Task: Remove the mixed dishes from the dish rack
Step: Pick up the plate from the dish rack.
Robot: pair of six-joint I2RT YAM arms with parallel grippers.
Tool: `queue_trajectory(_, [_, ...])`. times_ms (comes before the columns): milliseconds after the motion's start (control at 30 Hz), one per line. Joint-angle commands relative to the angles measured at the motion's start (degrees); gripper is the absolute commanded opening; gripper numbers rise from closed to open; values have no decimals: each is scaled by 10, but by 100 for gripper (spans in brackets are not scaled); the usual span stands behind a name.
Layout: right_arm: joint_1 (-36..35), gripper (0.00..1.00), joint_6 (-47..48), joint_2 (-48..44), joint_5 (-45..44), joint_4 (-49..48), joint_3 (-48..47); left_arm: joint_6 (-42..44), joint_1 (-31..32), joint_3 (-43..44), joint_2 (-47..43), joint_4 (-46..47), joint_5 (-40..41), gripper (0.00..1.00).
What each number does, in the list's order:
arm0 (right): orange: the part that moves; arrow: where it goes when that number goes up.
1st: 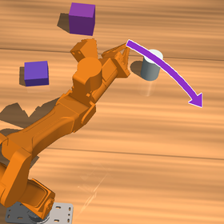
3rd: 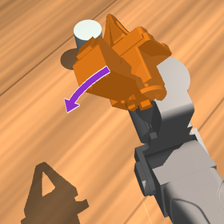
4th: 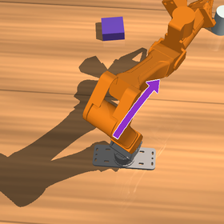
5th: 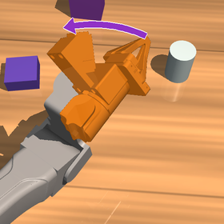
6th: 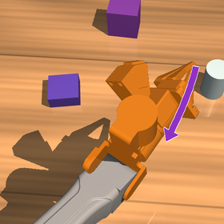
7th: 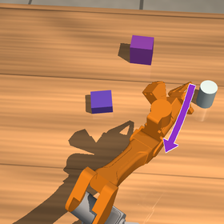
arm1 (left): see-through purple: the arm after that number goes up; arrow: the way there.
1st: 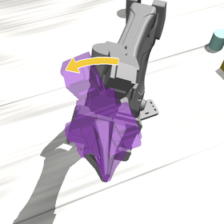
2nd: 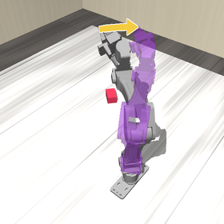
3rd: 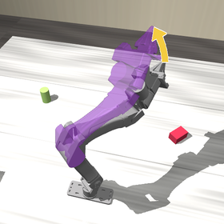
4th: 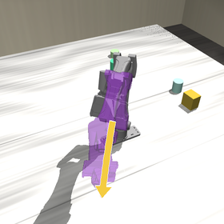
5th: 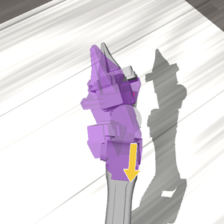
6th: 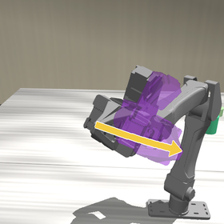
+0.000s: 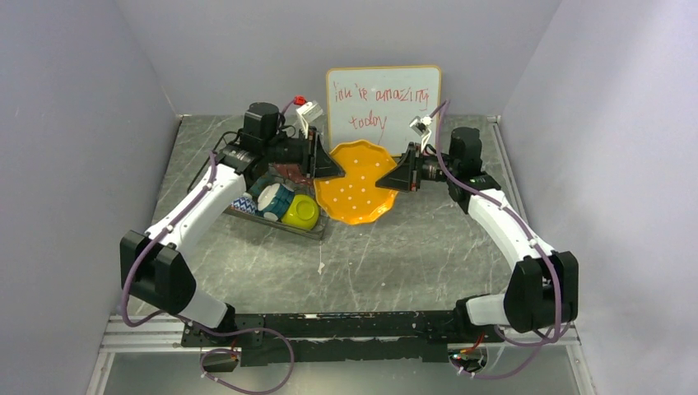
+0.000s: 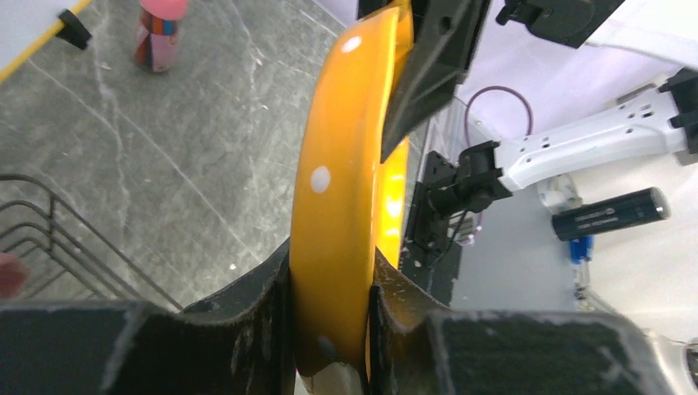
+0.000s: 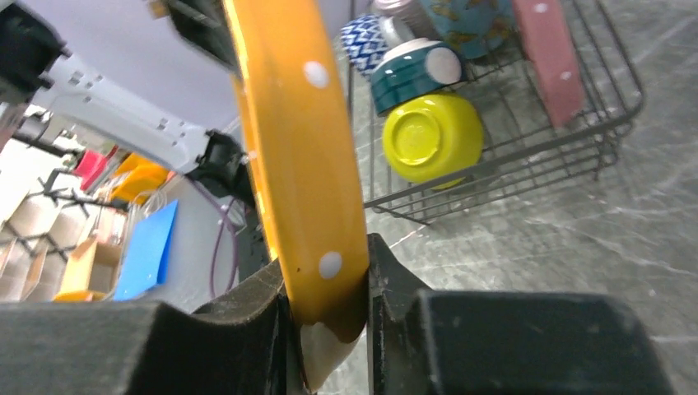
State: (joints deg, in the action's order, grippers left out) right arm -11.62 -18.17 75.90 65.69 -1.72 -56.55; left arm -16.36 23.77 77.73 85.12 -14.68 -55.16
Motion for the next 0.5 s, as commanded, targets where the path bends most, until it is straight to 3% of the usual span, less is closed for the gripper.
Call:
queue_trajectory(0, [13, 0, 13, -18, 19, -7, -22, 4, 0, 15, -22, 47, -39, 26])
queue_trajectory(33, [24, 0, 8, -24, 10, -9, -17, 12, -1, 17, -24, 35, -31, 51])
queue_trajectory(67, [39, 0, -1, -31, 6, -16, -10, 23, -2, 19, -27, 23, -23, 64])
queue_trajectory(100, [60, 0, -13, -40, 2, -21, -4, 40, -3, 21, -31, 9, -15, 70])
queue_trajectory(200, [112, 0, -8, -54, 1, 5, 10, 77, -8, 29, -44, -29, 8, 81])
queue_trajectory(267, [161, 0, 35, -56, 3, 77, 9, 105, -9, 42, -54, -66, 40, 93])
queue_trajectory(467, [299, 0, 220, -46, -28, 296, 6, 189, -9, 72, -81, -150, 118, 94])
